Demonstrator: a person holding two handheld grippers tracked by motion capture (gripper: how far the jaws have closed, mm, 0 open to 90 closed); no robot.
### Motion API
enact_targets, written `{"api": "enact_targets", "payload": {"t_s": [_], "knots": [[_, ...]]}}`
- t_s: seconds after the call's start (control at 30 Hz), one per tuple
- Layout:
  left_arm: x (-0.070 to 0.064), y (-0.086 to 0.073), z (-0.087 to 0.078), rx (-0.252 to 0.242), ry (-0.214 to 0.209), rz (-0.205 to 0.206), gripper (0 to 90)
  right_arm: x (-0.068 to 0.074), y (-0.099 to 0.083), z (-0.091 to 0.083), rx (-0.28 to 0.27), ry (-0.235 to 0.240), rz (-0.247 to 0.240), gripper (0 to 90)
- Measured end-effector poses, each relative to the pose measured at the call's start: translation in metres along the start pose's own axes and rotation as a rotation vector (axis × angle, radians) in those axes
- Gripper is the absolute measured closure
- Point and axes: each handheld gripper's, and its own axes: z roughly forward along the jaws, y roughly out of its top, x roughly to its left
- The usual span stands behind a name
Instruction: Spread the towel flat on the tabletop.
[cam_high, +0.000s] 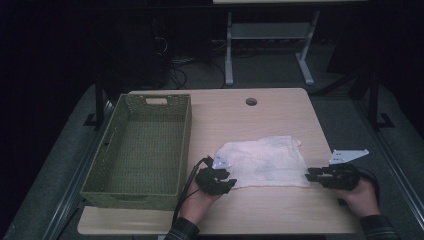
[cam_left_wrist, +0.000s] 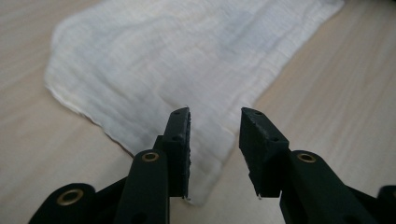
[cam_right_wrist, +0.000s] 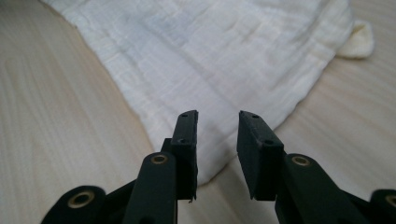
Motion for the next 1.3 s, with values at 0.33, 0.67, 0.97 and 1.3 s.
{"api": "enact_targets", "payload": {"t_s": [0.33, 0.67, 0.97, 1.3], "knots": [[0.032, 0.027, 0.020, -0.031, 0.091, -0.027, 58.5, -0.029, 0.042, 0.019, -0.041, -0.016, 0.003, 65.0], [0.074, 0.051, 0.049, -0.037, 0.165, -0.078, 55.8, -0.063, 0.082, 0.051, -0.063, -0.027, 0.013, 63.4], [0.092, 0.053, 0.077, 0.018, 0.131, -0.124, 62.3, -0.075, 0.092, 0.067, -0.040, -0.002, 0.038, 69.4], [0.078, 0.056, 0.061, -0.007, 0.072, -0.085, 86.5, -0.063, 0.085, 0.051, -0.068, 0.023, 0.007, 87.4]]}}
